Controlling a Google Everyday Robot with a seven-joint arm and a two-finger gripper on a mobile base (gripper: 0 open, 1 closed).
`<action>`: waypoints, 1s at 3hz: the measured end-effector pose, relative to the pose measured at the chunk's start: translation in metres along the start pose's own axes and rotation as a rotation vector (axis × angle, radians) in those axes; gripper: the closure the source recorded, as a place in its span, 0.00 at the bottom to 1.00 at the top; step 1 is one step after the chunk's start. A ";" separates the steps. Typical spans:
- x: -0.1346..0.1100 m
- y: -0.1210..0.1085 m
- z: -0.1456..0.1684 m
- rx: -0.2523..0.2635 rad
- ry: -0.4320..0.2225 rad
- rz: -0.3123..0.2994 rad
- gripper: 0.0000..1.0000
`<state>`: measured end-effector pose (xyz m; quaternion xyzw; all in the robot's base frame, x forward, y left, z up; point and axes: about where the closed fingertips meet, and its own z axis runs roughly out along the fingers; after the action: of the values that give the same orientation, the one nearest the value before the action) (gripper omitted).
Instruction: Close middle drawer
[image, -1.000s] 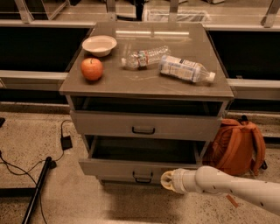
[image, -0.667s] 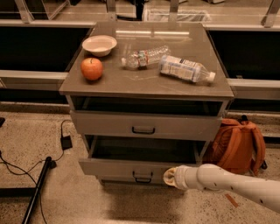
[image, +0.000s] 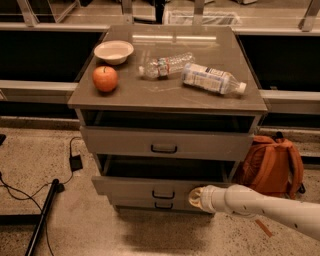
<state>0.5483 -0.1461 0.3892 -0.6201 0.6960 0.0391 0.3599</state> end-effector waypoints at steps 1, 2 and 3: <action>0.000 0.000 0.000 0.001 0.000 0.001 0.63; 0.000 0.000 0.000 0.001 0.000 0.001 0.39; 0.000 0.000 0.000 0.001 0.000 0.001 0.16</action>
Offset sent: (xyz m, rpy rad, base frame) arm 0.0003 -0.0001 0.0000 0.0002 -0.0002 -0.0011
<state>0.5485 -0.1462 0.3892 -0.6197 0.6963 0.0389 0.3601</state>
